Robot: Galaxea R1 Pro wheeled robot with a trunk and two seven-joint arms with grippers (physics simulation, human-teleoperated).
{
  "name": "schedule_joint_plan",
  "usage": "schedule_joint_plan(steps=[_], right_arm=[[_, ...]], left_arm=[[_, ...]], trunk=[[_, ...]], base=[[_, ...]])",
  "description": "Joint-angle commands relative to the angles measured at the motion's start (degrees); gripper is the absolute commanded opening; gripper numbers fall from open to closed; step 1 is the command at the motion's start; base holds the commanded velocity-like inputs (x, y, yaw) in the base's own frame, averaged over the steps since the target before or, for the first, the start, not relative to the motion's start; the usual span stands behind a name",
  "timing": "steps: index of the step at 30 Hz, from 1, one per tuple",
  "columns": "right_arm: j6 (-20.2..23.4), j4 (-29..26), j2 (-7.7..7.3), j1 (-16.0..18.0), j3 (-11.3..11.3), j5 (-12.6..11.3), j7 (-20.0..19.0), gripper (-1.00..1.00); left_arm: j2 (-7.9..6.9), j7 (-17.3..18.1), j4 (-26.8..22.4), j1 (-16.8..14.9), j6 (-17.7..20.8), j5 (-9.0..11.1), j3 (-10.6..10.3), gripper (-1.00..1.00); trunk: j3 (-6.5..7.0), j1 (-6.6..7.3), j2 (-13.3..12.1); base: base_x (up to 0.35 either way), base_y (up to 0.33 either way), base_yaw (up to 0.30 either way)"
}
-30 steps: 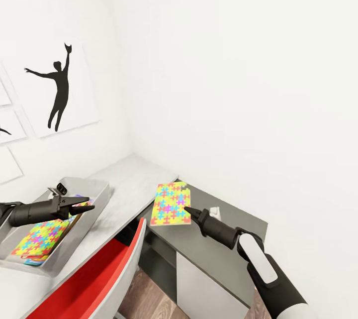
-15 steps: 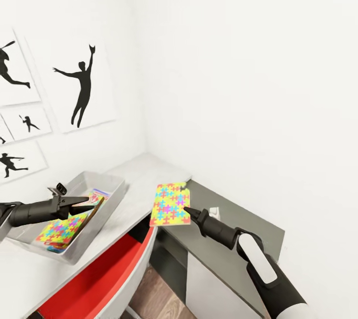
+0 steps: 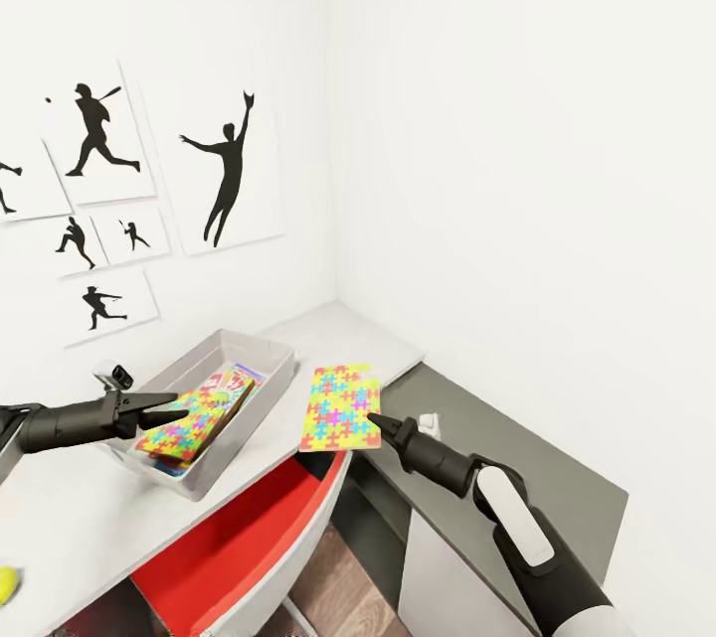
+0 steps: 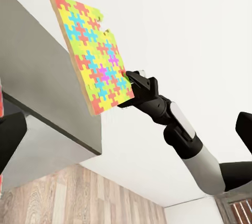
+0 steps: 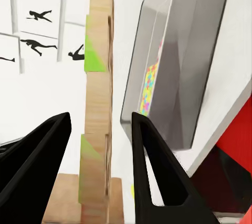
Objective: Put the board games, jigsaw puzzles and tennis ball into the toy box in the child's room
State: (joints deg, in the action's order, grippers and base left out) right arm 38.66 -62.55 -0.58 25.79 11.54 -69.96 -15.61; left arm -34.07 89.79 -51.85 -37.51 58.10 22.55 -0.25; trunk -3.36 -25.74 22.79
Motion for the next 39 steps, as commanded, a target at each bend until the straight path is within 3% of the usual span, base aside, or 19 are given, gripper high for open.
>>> schedule_joint_plan(steps=[1,33,39], right_arm=[[0.1,0.0,-0.06,0.1,0.1,-0.1,-0.1,-1.0],[0.1,0.0,-0.07,0.1,0.1,0.0,-0.1,-1.0],[0.2,0.0,-0.13,0.1,-0.1,-0.1,-0.2,-1.0]], left_arm=[[-0.02,0.2,0.1,-0.1,0.6,0.0,0.0,1.0],[-0.03,0.2,0.3,0.0,0.5,0.1,0.1,1.0],[-0.03,0.2,0.3,0.0,0.4,0.1,0.2,1.0]], trunk=[[-0.13,-0.04,0.1],[-0.13,-0.04,0.1],[-0.13,-0.04,0.1]], base=[[0.068,0.0,0.291],[0.129,0.054,0.291],[0.247,0.04,0.082]])
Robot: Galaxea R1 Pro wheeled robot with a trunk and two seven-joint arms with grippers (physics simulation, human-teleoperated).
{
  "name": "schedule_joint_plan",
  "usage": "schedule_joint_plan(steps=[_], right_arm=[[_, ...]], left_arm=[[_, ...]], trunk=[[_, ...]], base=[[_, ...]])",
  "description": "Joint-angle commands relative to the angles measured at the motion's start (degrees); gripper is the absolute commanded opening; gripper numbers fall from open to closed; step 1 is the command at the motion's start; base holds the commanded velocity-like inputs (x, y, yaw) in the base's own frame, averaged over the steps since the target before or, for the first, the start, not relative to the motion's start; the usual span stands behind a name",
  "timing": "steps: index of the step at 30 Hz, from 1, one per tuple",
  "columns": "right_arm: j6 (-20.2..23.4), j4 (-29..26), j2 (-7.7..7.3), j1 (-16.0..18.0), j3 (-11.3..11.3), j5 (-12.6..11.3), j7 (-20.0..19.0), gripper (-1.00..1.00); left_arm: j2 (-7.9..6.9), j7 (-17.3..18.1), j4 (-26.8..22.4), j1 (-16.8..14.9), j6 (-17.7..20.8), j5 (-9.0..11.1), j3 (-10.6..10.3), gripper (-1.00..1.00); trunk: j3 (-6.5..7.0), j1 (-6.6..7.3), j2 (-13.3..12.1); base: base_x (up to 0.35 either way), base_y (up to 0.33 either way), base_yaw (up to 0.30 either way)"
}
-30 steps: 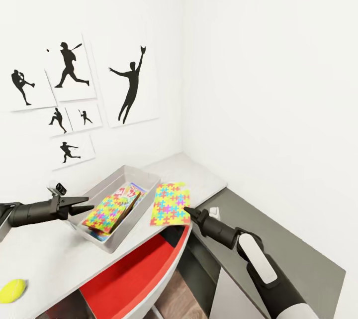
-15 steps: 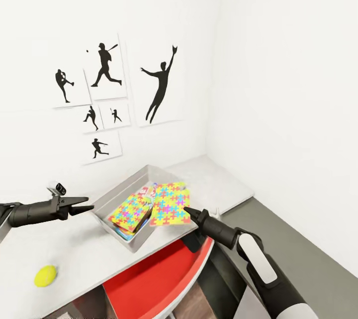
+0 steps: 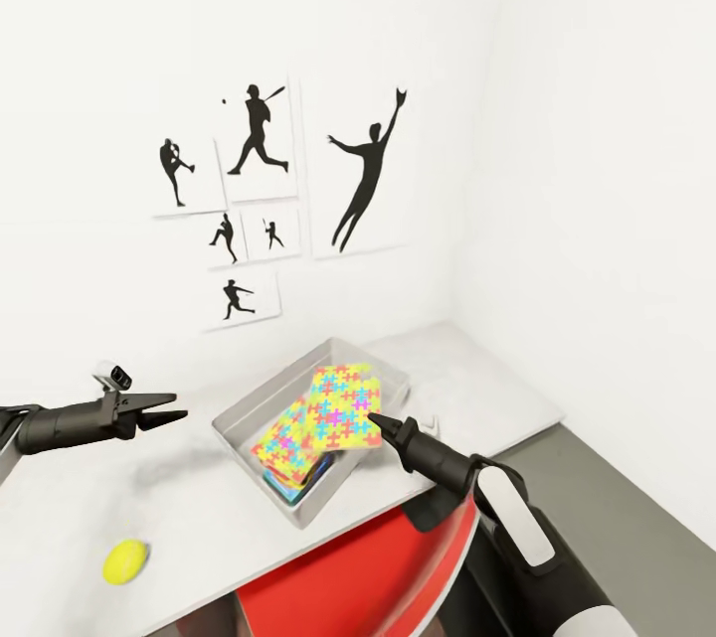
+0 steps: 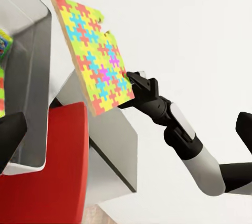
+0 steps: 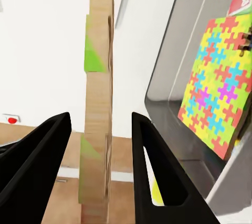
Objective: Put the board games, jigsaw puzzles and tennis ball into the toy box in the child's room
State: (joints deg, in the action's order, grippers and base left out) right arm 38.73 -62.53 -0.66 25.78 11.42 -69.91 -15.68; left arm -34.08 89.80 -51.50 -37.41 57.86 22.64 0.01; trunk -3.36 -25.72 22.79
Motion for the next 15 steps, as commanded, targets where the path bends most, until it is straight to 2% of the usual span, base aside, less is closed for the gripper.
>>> schedule_joint_plan(steps=[1,9,15], right_arm=[[0.1,0.0,-0.04,0.1,0.1,-0.1,-0.1,-1.0],[0.1,0.0,-0.08,0.1,0.1,-0.1,-0.1,-1.0],[0.1,0.0,-0.04,0.1,0.1,-0.1,-0.1,-1.0]], left_arm=[[-0.02,0.2,0.0,0.0,0.6,0.0,0.0,1.0],[-0.02,0.2,0.6,0.0,0.4,0.0,0.0,1.0],[-0.02,0.2,0.7,0.0,0.4,0.0,0.1,1.0]], trunk=[[-0.13,-0.06,0.1],[-0.13,-0.06,0.1],[-0.13,-0.06,0.1]], base=[[0.225,0.006,0.013],[0.248,0.001,0.002],[0.036,0.0,0.0]])
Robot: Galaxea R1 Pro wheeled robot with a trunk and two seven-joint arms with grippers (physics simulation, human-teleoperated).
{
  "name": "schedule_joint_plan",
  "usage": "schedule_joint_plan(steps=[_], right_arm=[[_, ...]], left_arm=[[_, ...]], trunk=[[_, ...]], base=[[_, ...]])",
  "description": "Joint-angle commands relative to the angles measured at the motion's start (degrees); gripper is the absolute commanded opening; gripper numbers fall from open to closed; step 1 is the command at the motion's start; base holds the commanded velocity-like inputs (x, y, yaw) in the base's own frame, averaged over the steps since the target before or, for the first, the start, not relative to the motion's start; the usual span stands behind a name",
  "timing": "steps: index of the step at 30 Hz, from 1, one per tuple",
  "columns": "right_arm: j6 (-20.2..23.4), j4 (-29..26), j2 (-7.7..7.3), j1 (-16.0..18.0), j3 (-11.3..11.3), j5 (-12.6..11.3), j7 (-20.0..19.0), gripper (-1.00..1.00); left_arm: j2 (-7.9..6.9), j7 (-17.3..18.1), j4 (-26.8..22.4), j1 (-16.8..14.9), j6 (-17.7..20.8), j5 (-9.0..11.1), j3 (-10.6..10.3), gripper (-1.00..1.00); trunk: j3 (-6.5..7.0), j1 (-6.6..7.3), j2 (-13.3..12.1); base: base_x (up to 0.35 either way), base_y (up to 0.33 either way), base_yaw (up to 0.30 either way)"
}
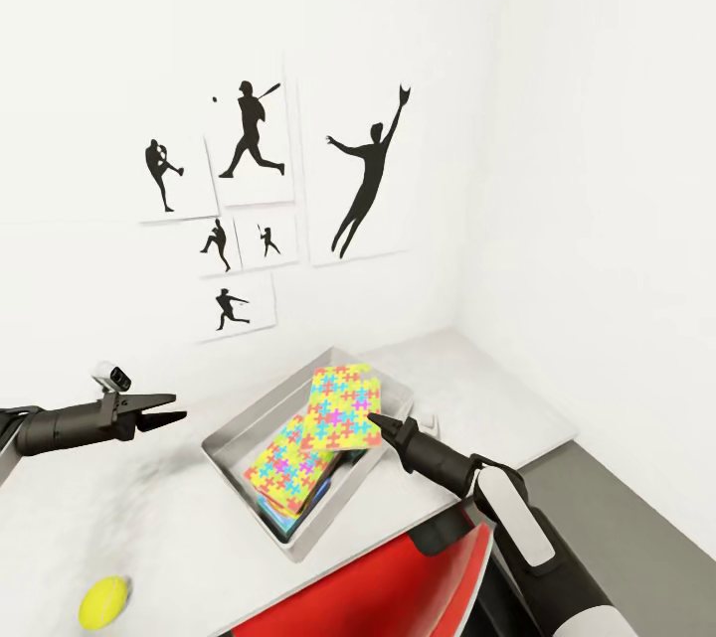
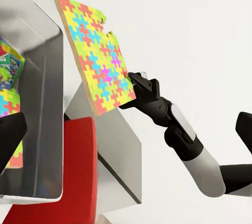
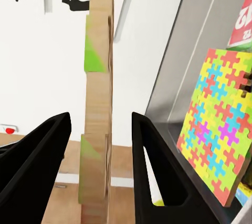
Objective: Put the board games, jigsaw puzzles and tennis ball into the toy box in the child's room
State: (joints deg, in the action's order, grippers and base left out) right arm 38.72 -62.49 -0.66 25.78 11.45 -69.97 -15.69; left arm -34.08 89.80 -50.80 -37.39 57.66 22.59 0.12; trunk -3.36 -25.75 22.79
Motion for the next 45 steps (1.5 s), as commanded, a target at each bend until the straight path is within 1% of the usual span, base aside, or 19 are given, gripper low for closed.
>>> schedule_joint_plan(steps=[1,5,7,8,9,11,13,16,31,40,45], right_arm=[[0.1,0.0,-0.04,0.1,0.1,0.0,-0.1,-1.0],[-0.7,0.0,-0.01,0.1,0.1,0.4,-0.1,-1.0],[-2.4,0.1,0.01,0.1,0.3,2.0,-0.1,-1.0],[-3.4,0.1,0.03,0.1,0.6,3.6,-0.3,-1.0],[-3.8,0.1,0.07,0.1,0.7,4.4,-0.4,-1.0],[-4.2,0.0,0.11,0.1,0.8,5.2,-0.4,-1.0],[-4.3,0.0,0.11,0.1,0.8,5.6,-0.4,-1.0],[-4.4,0.0,0.12,0.1,0.9,5.9,-0.4,-1.0],[-4.4,-0.1,0.14,0.1,0.9,5.9,-0.4,-1.0],[-4.5,-0.1,0.14,0.1,1.1,5.9,0.0,-1.0],[-4.5,-0.1,0.14,0.1,1.0,5.9,-0.4,-1.0]], left_arm=[[-0.02,0.2,0.0,0.0,0.6,0.0,0.0,1.0],[-0.02,0.2,0.0,0.0,0.6,0.0,0.0,1.0],[-0.02,0.2,0.0,0.0,0.6,0.0,0.0,1.0],[-0.02,0.2,0.0,0.0,0.6,0.0,0.0,1.0],[-0.02,0.2,0.0,0.0,0.6,0.0,0.0,1.0],[-0.02,0.2,0.0,0.0,0.6,0.0,0.0,1.0],[-0.02,0.2,0.0,0.0,0.6,0.0,0.0,1.0],[-0.02,0.2,0.0,0.0,0.6,0.0,0.0,1.0],[-0.02,0.2,0.0,0.0,0.6,0.0,0.0,1.0],[-0.02,0.2,0.0,0.0,0.6,0.0,0.0,1.0],[-0.02,0.2,0.0,0.0,0.6,0.0,0.0,1.0]], trunk=[[-0.13,-0.04,0.1],[-0.13,-0.04,0.1],[-0.13,-0.04,0.1],[-0.13,-0.04,0.1],[-0.13,-0.04,0.1],[-0.13,-0.04,0.1],[-0.13,-0.04,0.1],[-0.13,-0.04,0.1],[-0.13,-0.04,0.1],[-0.15,-0.04,0.1],[-0.19,-0.04,0.1]], base=[[0.006,0.0,0.0],[0.002,0.0,0.0],[0.0,0.0,0.0],[0.0,0.0,0.0],[0.0,0.0,0.0],[0.0,0.0,0.0],[0.0,0.0,0.0],[0.0,0.0,0.0],[0.0,0.0,0.001],[0.048,0.013,0.225],[0.091,0.034,0.079]])
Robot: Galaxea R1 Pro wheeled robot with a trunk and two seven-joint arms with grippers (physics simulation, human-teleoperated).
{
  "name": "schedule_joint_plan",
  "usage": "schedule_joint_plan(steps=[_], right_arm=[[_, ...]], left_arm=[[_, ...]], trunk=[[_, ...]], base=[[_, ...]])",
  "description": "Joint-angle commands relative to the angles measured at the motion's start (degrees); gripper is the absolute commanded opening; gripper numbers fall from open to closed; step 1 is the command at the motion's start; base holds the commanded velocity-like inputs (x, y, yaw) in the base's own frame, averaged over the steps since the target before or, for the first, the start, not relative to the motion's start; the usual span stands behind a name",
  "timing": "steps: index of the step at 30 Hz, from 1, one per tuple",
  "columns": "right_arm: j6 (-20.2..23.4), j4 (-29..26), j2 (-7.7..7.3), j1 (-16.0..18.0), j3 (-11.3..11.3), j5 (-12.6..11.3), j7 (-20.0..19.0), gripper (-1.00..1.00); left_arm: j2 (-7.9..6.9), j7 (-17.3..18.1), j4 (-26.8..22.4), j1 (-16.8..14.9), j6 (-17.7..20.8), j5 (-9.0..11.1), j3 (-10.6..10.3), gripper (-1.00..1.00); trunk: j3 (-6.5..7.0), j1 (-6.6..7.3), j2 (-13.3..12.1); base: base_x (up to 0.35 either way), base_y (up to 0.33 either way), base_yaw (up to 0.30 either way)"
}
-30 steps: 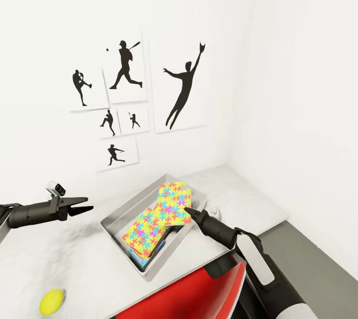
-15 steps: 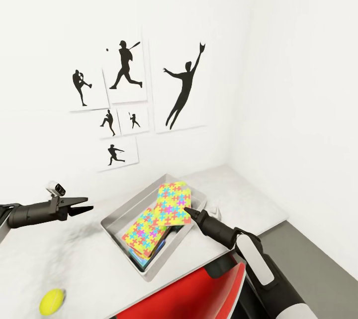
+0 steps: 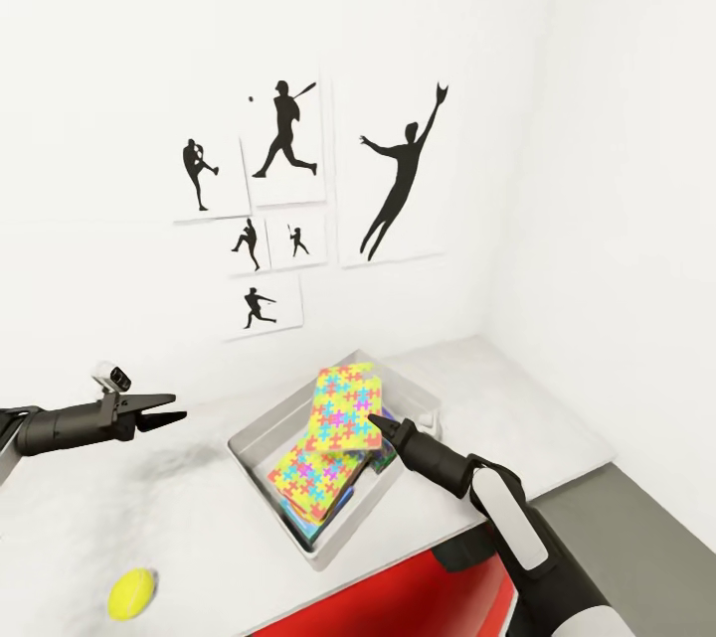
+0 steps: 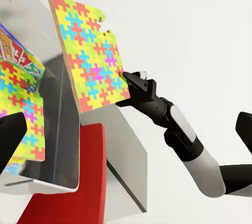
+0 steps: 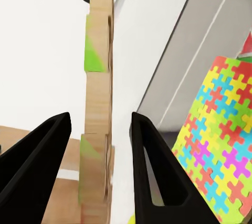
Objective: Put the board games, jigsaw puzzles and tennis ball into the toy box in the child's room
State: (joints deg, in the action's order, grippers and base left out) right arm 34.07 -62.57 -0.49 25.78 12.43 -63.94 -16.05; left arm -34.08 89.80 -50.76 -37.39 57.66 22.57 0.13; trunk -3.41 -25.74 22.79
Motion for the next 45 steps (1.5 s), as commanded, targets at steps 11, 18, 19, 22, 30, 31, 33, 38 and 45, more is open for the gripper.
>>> schedule_joint_plan(steps=[11,18,19,22,30,31,33,38,45], right_arm=[[0.1,-2.7,-0.07,0.1,0.1,-0.1,0.3,-1.0],[0.2,-2.7,0.0,0.1,0.1,-0.1,0.7,-1.0],[0.4,-2.5,0.1,0.1,0.1,-0.1,0.9,-1.0],[0.8,-1.2,1.36,0.3,0.2,-0.1,4.6,-1.0],[4.2,4.2,6.93,8.5,0.1,-0.7,21.6,-1.0],[4.2,5.7,7.6,9.4,-0.1,-0.7,22.5,-1.0],[2.5,8.7,8.46,10.4,-0.3,-0.7,23.3,-1.0],[-1.9,12.8,8.96,10.7,-0.2,-0.4,23.7,-1.0],[-6.3,17.2,10.03,10.6,0.0,-0.1,23.7,-1.0]], left_arm=[[-0.02,0.2,0.0,-0.1,0.6,0.0,-0.1,1.0],[-0.02,0.2,0.0,-0.1,0.6,0.0,0.0,1.0],[-0.02,0.2,0.0,-0.1,0.6,0.0,0.0,1.0],[0.0,0.2,0.0,-0.1,0.6,0.0,0.0,1.0],[-0.02,0.2,0.2,-0.1,0.6,0.0,0.0,1.0],[-0.02,0.2,0.4,-0.1,0.6,0.0,0.0,1.0],[-0.03,0.2,0.5,-0.1,0.6,0.0,0.0,1.0],[-0.09,0.2,0.5,-0.1,0.5,0.0,0.0,1.0],[-0.11,0.2,0.9,-0.1,0.5,0.0,0.0,1.0]], trunk=[[-0.14,-0.04,0.1],[-0.14,-0.04,0.1],[-0.14,-0.04,0.1],[-0.14,-0.04,0.1],[-0.14,-0.04,0.1],[-0.14,-0.04,0.1],[-0.14,-0.04,0.1],[-0.14,-0.04,0.1],[-0.14,-0.04,0.1]], base=[[0.069,0.002,0.004],[0.001,0.0,0.0],[0.0,0.0,0.0],[0.0,0.0,0.0],[0.0,0.0,0.0],[0.0,0.0,0.0],[0.0,0.0,0.0],[0.0,0.0,0.0],[0.0,0.0,0.0]])
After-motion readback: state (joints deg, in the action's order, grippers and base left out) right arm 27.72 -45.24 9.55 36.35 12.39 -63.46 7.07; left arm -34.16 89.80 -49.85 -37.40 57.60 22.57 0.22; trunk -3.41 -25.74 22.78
